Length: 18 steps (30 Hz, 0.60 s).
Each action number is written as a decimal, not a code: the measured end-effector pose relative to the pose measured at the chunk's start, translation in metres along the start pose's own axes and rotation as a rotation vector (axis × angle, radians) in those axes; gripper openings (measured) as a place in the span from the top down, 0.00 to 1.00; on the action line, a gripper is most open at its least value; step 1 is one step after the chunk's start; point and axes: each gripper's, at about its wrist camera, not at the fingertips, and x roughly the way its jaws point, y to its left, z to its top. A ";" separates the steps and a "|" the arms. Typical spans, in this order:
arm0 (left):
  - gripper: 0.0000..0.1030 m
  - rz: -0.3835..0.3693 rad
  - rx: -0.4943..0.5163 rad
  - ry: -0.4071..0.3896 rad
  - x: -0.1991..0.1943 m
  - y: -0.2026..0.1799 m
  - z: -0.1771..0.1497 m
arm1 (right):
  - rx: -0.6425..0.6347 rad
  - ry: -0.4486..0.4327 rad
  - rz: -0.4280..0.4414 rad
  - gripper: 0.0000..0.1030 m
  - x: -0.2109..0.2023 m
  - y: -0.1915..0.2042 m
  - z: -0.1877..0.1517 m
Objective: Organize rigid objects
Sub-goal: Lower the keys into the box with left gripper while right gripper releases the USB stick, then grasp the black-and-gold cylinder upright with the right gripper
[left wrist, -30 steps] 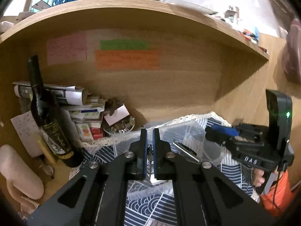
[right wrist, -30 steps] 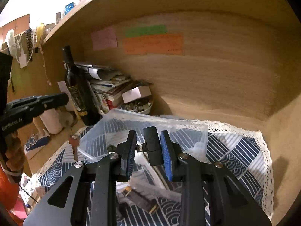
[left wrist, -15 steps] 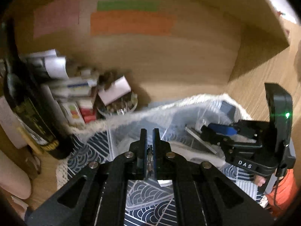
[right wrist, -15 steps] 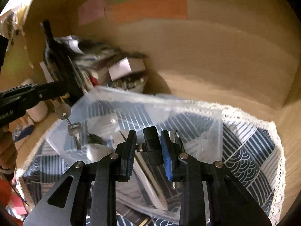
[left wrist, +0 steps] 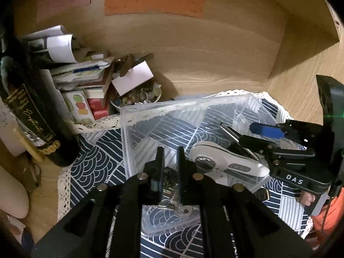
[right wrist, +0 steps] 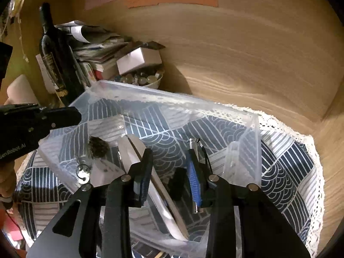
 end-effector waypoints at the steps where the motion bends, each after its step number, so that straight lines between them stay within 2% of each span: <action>1: 0.88 0.000 0.000 -0.006 -0.003 0.000 0.000 | 0.000 -0.006 0.000 0.68 -0.002 0.001 0.001; 4: 0.80 0.009 0.000 -0.019 -0.013 -0.002 0.000 | -0.005 -0.037 -0.001 0.62 -0.016 0.005 0.003; 7: 0.67 0.023 0.011 -0.046 -0.026 -0.007 -0.003 | -0.017 -0.065 -0.005 0.58 -0.031 0.009 0.002; 8: 0.60 0.025 0.013 -0.052 -0.029 -0.009 -0.004 | -0.022 -0.076 -0.006 0.57 -0.037 0.011 0.002; 9: 0.55 0.027 0.014 -0.060 -0.033 -0.010 -0.005 | -0.025 -0.085 -0.005 0.57 -0.041 0.012 0.001; 13: 0.47 0.026 0.019 -0.071 -0.046 -0.017 -0.015 | -0.040 -0.109 -0.002 0.57 -0.058 0.020 -0.005; 15: 0.35 0.031 0.015 -0.069 -0.051 -0.018 -0.022 | -0.047 -0.112 0.001 0.57 -0.065 0.023 -0.012; 18: 0.27 0.040 0.014 -0.059 -0.055 -0.021 -0.035 | -0.054 -0.105 0.001 0.57 -0.069 0.026 -0.022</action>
